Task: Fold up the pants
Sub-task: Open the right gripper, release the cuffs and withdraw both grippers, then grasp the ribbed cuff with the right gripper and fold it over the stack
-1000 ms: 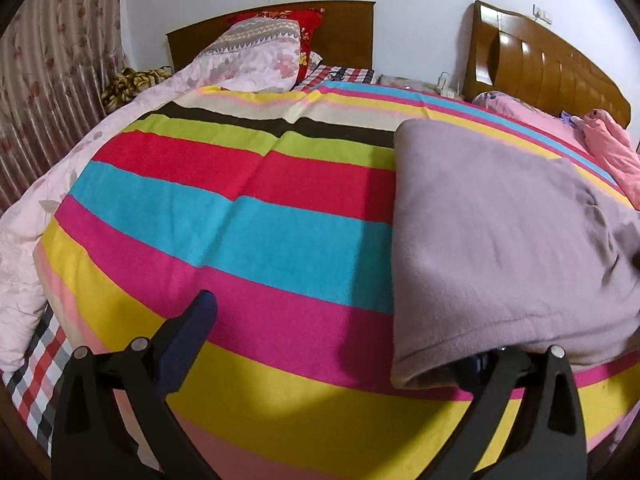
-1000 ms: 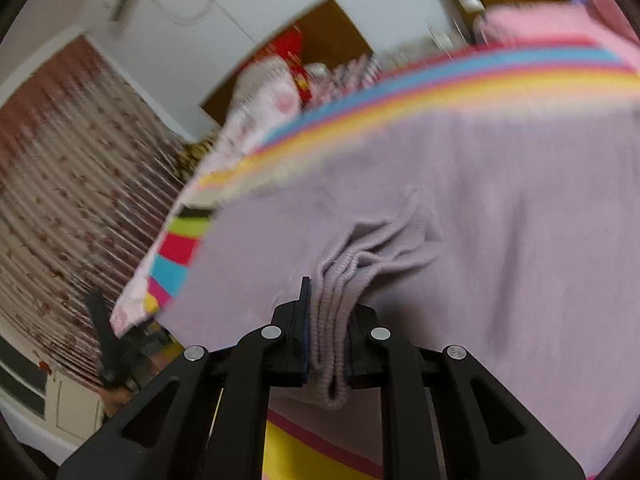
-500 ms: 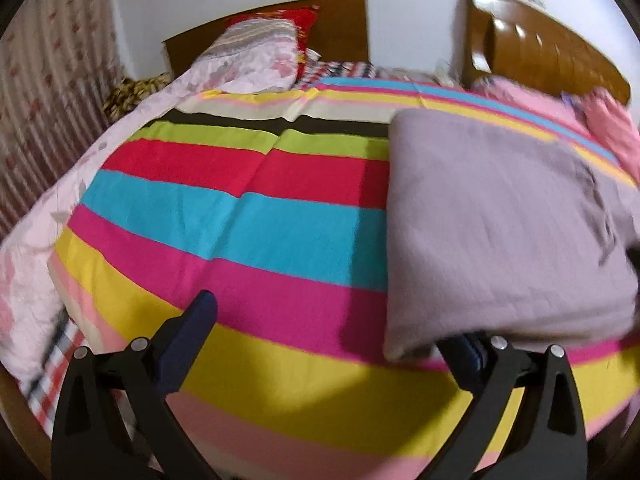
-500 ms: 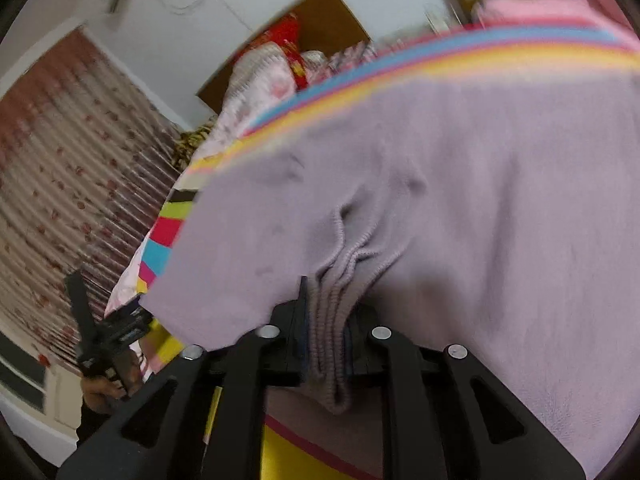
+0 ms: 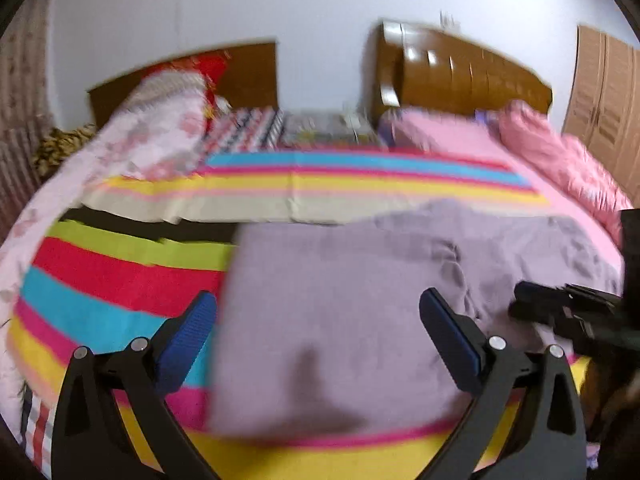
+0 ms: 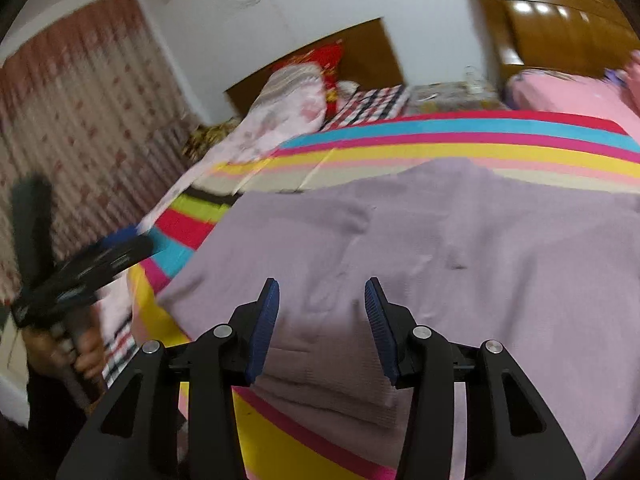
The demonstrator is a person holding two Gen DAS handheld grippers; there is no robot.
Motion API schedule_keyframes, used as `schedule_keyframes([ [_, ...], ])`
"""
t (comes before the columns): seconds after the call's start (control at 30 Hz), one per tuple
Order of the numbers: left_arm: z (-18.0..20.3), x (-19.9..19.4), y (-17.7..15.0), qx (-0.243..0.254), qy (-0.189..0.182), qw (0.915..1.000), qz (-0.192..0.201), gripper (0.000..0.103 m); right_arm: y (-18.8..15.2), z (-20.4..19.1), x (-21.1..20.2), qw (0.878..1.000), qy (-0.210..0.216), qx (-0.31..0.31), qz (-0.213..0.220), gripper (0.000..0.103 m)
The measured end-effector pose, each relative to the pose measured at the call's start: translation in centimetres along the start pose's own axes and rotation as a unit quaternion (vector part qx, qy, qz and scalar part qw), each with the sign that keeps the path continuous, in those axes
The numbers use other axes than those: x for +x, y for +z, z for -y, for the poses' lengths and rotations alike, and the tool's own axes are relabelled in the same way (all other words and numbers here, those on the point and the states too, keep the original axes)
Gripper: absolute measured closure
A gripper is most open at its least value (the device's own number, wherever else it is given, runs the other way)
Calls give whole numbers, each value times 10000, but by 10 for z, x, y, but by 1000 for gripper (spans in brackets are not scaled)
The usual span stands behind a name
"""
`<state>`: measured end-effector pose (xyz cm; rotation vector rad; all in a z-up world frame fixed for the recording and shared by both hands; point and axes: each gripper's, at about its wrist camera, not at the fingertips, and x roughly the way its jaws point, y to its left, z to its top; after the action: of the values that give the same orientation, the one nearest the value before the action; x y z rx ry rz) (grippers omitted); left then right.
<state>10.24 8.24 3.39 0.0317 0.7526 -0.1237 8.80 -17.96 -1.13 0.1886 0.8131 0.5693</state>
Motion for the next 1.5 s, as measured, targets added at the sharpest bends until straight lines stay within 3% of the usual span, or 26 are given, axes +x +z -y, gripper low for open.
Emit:
schedule_keyframes([
  [0.07, 7, 39, -3, 54, 144, 9983, -565, 2, -10, 14, 11, 9993, -66, 204, -319, 58],
  [0.13, 6, 70, -16, 92, 338, 9934, -1095, 1, -14, 22, 9, 9989, 114, 350, -302, 60],
  [0.27, 5, 66, -17, 101, 340, 9940, -1035, 2, -18, 42, -44, 9977, -70, 666, 112, 54],
  [0.3, 6, 61, -14, 84, 396, 9944, -971, 2, -22, 54, -66, 9955, -248, 852, 329, 50],
  [0.33, 8, 54, -11, 47, 461, 9954, -833, 2, -30, 67, -88, 9911, -477, 1112, 547, 39],
  [0.37, 12, 44, -7, 27, 416, 9969, -661, 2, -38, 77, -106, 9861, -679, 1341, 712, 32],
  [0.43, 21, 29, 2, 13, 188, 9991, -380, 2, -57, 101, -144, 9702, -1112, 1886, 1035, 32],
  [0.53, 53, 17, 13, 311, -220, 9993, -65, 2, -100, 141, -206, 9315, -1518, 2883, 1617, 32],
  [0.63, 91, 34, 14, 727, -288, 9968, -186, 2, -125, 169, -224, 9112, -1642, 3422, 1600, 32],
  [0.8, 116, 75, -2, 959, -295, 9920, -767, 2, -131, 202, -210, 9127, -1455, 3631, 1184, 32],
  [0.9, 111, 81, -6, 766, -397, 9930, -810, 1, -113, 209, -194, 9204, -1280, 3536, 1073, 32],
  [1.03, 107, 84, -11, 690, -498, 9932, -801, 1, -95, 205, -181, 9274, -1388, 3378, 810, 31],
  [1.1, 106, 85, -13, 677, -489, 9938, -735, 1, -96, 205, -182, 9249, -1330, 3455, 866, 31],
  [1.13, 106, 85, -15, 661, -495, 9942, -691, 1, -98, 206, -184, 9234, -1351, 3479, 894, 41],
  [1.17, 106, 84, -16, 651, -502, 9943, -673, 1, -104, 210, -189, 9112, -1438, 3737, 968, 53],
  [1.23, 106, 83, -16, 651, -519, 9943, -669, 1, -117, 216, -201, 8917, -1404, 4139, 1181, 58],
  [1.3, 105, 83, -16, 654, -526, 9943, -654, 1, -117, 220, -202, 8926, -1382, 4119, 1207, 57],
  [1.37, 104, 83, -15, 633, -560, 9942, -658, 1, -108, 219, -198, 8999, -1400, 3975, 1120, 48],
  [1.43, 102, 84, -15, 615, -595, 9941, -669, 1, -95, 214, -190, 9129, -1351, 3724, 983, 20],
  [1.5, 102, 84, -15, 614, -597, 9941, -670, 1, -84, 201, -179, 9225, -1864, 3299, 738, 21],
])
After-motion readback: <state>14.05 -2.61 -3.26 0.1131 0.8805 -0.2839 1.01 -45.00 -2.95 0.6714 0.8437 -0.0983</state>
